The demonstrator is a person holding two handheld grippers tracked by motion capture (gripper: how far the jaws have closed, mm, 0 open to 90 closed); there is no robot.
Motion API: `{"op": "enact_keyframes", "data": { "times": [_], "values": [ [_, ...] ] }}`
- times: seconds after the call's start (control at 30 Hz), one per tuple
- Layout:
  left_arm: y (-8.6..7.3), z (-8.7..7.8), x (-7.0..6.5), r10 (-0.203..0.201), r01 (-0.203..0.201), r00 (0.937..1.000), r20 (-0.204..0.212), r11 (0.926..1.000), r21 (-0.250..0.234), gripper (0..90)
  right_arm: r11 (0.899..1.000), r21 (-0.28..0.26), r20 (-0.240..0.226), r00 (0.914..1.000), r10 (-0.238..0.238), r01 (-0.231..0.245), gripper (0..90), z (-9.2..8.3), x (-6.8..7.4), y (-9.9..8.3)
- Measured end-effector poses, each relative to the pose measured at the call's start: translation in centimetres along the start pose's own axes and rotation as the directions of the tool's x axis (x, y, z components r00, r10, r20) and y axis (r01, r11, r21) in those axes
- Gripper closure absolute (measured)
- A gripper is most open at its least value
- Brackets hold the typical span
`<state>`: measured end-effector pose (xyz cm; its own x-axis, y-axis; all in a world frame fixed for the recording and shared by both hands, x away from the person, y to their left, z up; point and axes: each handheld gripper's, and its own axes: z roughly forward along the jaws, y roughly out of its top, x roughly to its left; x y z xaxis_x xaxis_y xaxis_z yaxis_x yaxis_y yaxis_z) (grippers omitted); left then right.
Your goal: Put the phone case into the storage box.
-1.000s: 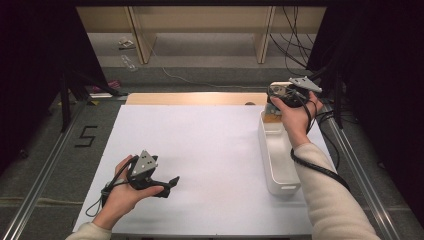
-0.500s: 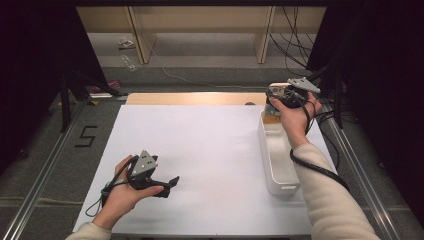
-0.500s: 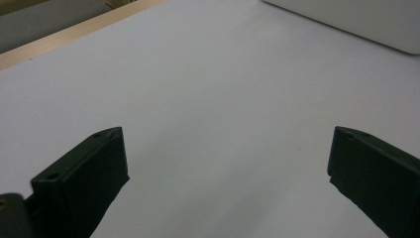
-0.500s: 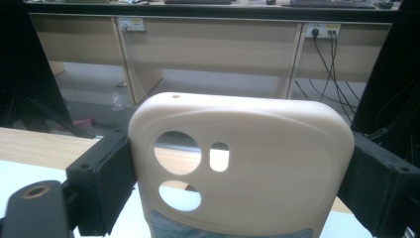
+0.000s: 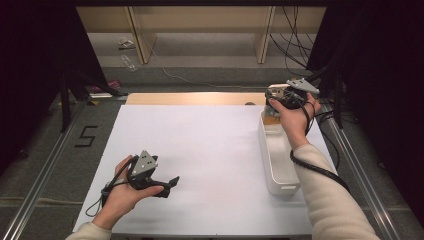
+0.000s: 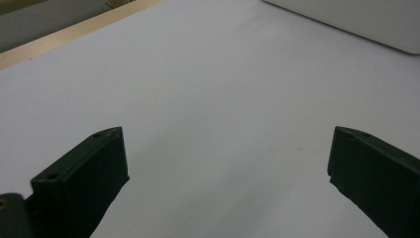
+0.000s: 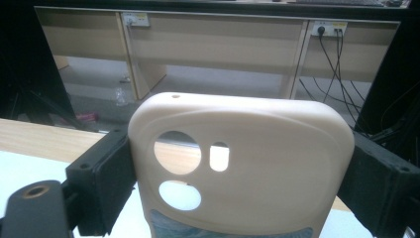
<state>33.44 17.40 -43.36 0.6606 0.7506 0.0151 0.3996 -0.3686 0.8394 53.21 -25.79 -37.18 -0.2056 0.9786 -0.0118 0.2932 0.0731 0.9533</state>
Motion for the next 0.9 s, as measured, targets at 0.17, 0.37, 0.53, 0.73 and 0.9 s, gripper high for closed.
{"op": "enact_keyframes", "data": {
  "times": [0.17, 0.37, 0.53, 0.73, 0.9],
  "values": [
    [-0.01, 0.03, -0.03, 0.0, 0.0, 1.0, 0.002, 1.0, 0.002, 1.3, 1.0, 0.012, -0.008, 1.0, 0.002, -0.002, 12.0, 0.02, 0.0, -0.13],
    [-0.01, 0.01, 0.0, 0.0, 0.0, 1.0, 0.001, 1.0, 0.002, 1.3, 1.0, 0.013, -0.007, 1.0, -0.002, 0.002, 12.0, 0.05, -0.05, -0.14],
    [-0.02, 0.03, -0.03, -0.002, 0.002, 1.0, 0.002, 1.0, 0.001, 1.3, 1.0, 0.021, -0.01, 0.9999, -0.004, 0.004, 11.9, 0.11, -0.09, -0.27],
    [-0.01, 0.03, -0.01, -0.001, 0.001, 1.0, 0.001, 1.0, 0.002, 1.3, 1.0, 0.03, -0.013, 0.9999, -0.005, 0.006, 11.9, 0.2, -0.16, -0.47],
    [-0.01, 0.06, -0.04, -0.002, 0.002, 1.0, 0.002, 1.0, 0.001, 1.3, 1.0, 0.029, -0.013, 0.9999, -0.008, 0.008, 11.9, 0.27, -0.13, -0.48]
  ]
}}
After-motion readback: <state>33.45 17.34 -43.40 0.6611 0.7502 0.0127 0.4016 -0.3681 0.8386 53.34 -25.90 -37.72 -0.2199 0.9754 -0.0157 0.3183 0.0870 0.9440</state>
